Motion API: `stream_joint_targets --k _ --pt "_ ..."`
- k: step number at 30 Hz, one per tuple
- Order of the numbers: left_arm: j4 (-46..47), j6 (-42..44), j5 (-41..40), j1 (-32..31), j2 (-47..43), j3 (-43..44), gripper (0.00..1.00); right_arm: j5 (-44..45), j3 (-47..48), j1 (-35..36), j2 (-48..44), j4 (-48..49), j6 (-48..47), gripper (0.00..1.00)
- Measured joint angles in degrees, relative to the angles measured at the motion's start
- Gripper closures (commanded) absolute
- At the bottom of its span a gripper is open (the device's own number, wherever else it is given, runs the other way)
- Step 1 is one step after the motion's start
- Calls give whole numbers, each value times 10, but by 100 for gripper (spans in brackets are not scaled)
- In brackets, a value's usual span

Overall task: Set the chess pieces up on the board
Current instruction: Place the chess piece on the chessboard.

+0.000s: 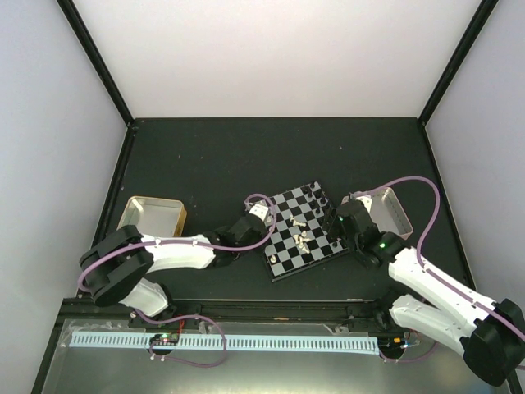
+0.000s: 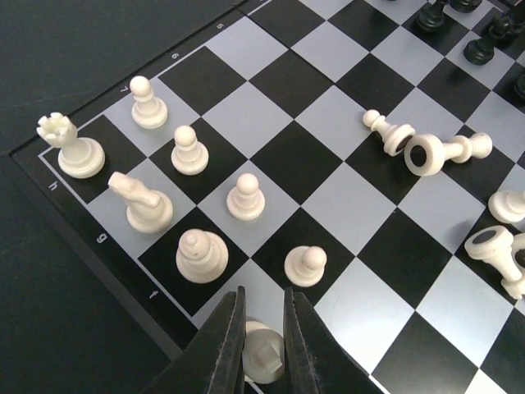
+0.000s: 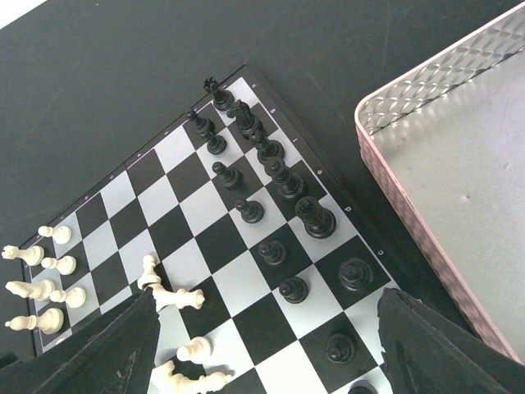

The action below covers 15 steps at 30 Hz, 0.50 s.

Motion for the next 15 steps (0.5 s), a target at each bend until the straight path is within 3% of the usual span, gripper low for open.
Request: stream_joint_targets --k 8,15 --pt "34 1 -13 0 23 5 93 -8 -3 0 8 5 0 26" --pt "34 3 -14 0 23 2 59 -14 -5 0 10 6 0 25"
